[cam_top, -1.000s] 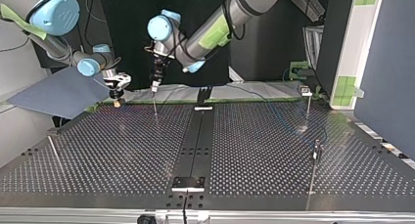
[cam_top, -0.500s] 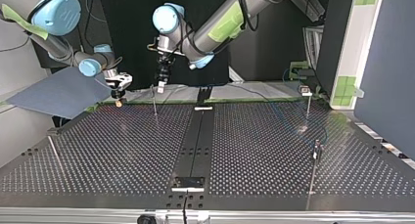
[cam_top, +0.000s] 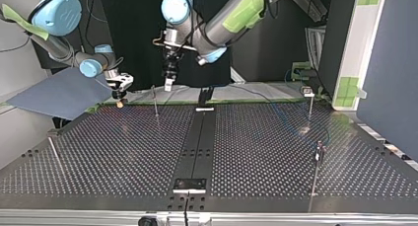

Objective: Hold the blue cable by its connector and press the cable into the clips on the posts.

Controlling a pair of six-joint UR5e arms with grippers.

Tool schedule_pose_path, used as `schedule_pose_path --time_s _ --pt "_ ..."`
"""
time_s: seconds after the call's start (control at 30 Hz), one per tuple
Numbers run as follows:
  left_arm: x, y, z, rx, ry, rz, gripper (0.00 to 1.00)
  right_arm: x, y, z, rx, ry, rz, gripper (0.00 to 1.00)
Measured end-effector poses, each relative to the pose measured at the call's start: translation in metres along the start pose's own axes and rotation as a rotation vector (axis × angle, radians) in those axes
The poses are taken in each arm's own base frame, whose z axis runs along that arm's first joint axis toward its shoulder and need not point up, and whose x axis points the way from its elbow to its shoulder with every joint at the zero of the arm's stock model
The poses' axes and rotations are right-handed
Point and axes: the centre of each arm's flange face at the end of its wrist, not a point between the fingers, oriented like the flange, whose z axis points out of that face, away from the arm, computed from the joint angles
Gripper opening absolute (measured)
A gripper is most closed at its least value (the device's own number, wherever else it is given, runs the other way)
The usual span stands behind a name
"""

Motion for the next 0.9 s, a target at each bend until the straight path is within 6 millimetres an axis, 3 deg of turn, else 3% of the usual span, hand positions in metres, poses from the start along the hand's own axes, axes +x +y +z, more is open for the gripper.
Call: schedule_pose_path --time_s 0.9 --pt "-0.074 0.042 -0.081 0.003 0.018 0.018 0.98 0.000 -0.001 0.000 0.000 -0.002 -0.001 0.00"
